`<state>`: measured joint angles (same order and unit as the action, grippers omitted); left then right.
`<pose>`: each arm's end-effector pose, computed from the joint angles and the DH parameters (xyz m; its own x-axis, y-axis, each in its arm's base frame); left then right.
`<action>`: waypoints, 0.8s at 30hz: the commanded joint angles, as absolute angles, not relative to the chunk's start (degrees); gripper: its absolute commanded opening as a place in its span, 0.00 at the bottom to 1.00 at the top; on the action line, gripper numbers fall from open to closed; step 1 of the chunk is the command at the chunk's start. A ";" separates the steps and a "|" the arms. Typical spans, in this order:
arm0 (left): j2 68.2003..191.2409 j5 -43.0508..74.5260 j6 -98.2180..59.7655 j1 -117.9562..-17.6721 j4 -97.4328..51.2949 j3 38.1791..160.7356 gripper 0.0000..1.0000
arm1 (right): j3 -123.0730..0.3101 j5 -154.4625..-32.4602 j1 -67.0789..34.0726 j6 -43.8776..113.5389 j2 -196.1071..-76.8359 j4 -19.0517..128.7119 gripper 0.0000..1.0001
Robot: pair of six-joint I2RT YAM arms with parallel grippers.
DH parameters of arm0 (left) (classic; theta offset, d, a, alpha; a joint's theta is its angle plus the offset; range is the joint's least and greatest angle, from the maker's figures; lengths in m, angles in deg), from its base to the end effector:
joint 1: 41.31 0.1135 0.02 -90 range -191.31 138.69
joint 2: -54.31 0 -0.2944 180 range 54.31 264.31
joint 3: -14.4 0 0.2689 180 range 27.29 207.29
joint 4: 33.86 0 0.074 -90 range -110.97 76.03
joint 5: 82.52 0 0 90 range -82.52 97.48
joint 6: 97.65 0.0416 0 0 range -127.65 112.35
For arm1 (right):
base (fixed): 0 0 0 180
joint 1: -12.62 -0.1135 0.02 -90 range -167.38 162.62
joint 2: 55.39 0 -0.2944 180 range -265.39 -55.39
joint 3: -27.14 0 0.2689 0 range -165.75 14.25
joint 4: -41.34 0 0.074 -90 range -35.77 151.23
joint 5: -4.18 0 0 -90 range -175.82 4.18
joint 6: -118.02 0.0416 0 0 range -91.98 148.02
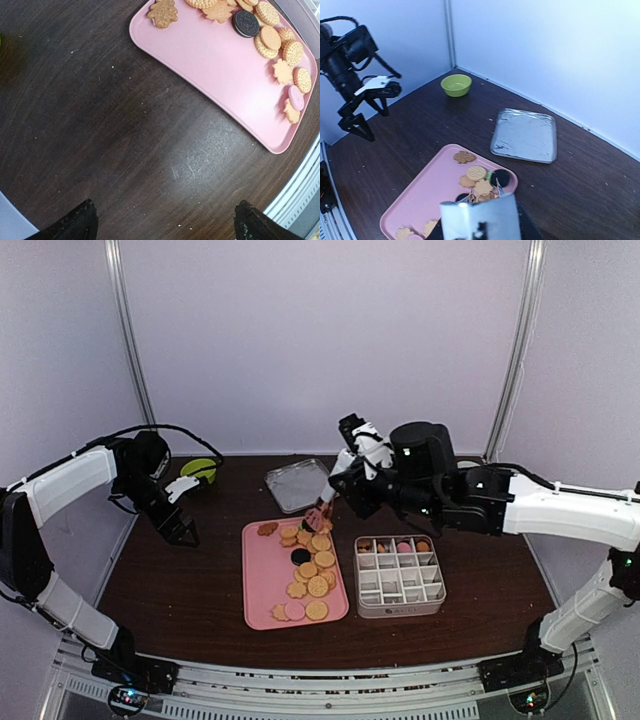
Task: Pack the cookies
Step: Place the fake cookies in the empty pocket of the box.
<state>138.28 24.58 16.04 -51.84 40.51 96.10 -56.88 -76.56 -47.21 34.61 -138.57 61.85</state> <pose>0.2770 -0.0639 0.2849 -0.7789 0.5354 -0.3265 0.6055 0.7777 -0.1691 0.1878 0.3098 0.3710 -0.2572 -0.2171 -0.9416 -0.7526 0.6563 0.0543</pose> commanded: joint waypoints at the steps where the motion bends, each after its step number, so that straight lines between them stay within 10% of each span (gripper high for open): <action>1: 138.38 26.09 16.25 -51.38 40.56 97.42 0.98 | -49.10 -72.73 -43.92 36.32 -130.96 62.38 0.09; 24: 139.17 26.81 16.10 -51.33 40.30 97.42 0.98 | -33.73 -70.96 -41.42 41.92 -115.64 65.45 0.10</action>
